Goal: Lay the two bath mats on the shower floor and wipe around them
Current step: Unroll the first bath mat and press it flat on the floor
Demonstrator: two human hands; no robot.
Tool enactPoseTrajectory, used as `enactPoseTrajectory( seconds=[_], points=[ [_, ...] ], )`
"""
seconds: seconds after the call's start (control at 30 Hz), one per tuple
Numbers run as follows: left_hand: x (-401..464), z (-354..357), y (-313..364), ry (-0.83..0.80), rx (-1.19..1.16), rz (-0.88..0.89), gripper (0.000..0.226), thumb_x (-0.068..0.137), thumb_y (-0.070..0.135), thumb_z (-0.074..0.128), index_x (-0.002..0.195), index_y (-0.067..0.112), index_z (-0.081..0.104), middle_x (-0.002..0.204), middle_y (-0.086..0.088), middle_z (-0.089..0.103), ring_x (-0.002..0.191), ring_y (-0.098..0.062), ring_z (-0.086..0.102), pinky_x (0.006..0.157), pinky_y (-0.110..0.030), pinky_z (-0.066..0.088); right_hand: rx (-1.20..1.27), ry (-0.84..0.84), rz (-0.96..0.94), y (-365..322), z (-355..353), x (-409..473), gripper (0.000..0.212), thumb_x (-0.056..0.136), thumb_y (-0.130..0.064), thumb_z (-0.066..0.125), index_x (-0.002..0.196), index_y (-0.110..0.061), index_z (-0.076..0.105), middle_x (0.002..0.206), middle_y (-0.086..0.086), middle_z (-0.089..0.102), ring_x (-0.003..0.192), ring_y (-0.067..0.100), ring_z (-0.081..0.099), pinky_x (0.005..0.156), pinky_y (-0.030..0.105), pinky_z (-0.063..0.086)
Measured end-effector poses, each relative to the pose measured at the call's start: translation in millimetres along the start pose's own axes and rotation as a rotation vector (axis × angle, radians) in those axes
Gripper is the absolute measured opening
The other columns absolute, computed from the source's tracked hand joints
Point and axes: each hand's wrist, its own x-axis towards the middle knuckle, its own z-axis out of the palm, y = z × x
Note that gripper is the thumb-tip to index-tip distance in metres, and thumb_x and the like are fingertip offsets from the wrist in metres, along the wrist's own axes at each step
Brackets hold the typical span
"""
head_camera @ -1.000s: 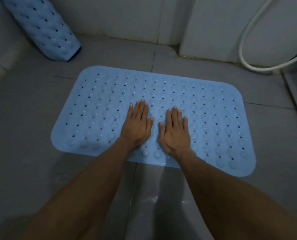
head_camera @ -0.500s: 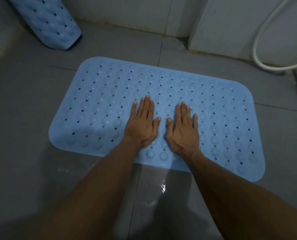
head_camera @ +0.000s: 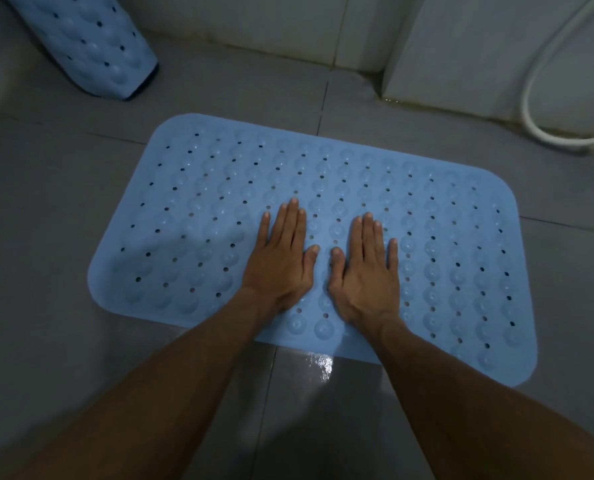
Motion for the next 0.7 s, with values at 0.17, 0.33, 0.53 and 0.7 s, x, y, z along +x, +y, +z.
enactPoseTrajectory(
  seconds=[0.17, 0.33, 0.53, 0.7],
  points=[
    [-1.6, -3.8, 1.8, -0.051, -0.027, -0.009, 0.068, 0.1, 0.043, 0.02, 0.151, -0.001, 0.018, 0.16, -0.018, 0.011, 0.149, -0.028, 0.009, 0.121, -0.048, 0.006, -0.01, -0.04, 0.001, -0.9, -2.5, 0.4, 0.069, 0.101, -0.052, 0.008, 0.156, -0.015, -0.01, 0.164, 0.002, -0.014, 0.149, 0.014, -0.017, 0.122, 0.045, -0.007],
    [12.9, -39.9, 3.9, -0.386, -0.033, -0.059, 0.069, 0.101, 0.046, 0.015, 0.153, 0.006, -0.009, 0.16, -0.01, -0.019, 0.148, -0.021, -0.016, 0.12, -0.042, -0.011, 0.007, -0.313, -0.031, 0.2, -27.7, 9.8, 0.07, 0.101, -0.052, 0.009, 0.154, -0.014, -0.017, 0.16, 0.004, -0.027, 0.148, 0.019, -0.024, 0.12, 0.046, -0.013],
    [13.2, -110.2, -6.6, -0.434, 0.067, -0.108, 0.07, 0.101, 0.049, 0.015, 0.153, 0.007, -0.007, 0.16, -0.009, -0.019, 0.148, -0.021, -0.015, 0.12, -0.041, -0.009, -0.115, -0.594, -0.078, -17.4, -101.9, 54.8, 0.072, 0.102, -0.052, 0.016, 0.156, -0.008, -0.005, 0.163, 0.009, -0.019, 0.15, 0.026, -0.016, 0.122, 0.046, -0.005],
    [8.7, -189.3, -26.8, -0.349, 0.145, -0.155, 0.069, 0.102, 0.049, 0.016, 0.154, 0.007, -0.003, 0.161, -0.01, -0.015, 0.149, -0.022, -0.012, 0.12, -0.04, -0.008, -0.097, -0.491, -0.216, -61.7, -163.0, 76.1, 0.07, 0.103, -0.048, 0.018, 0.156, -0.006, -0.001, 0.163, 0.011, -0.018, 0.15, 0.027, -0.015, 0.122, 0.047, -0.004]
  ],
)
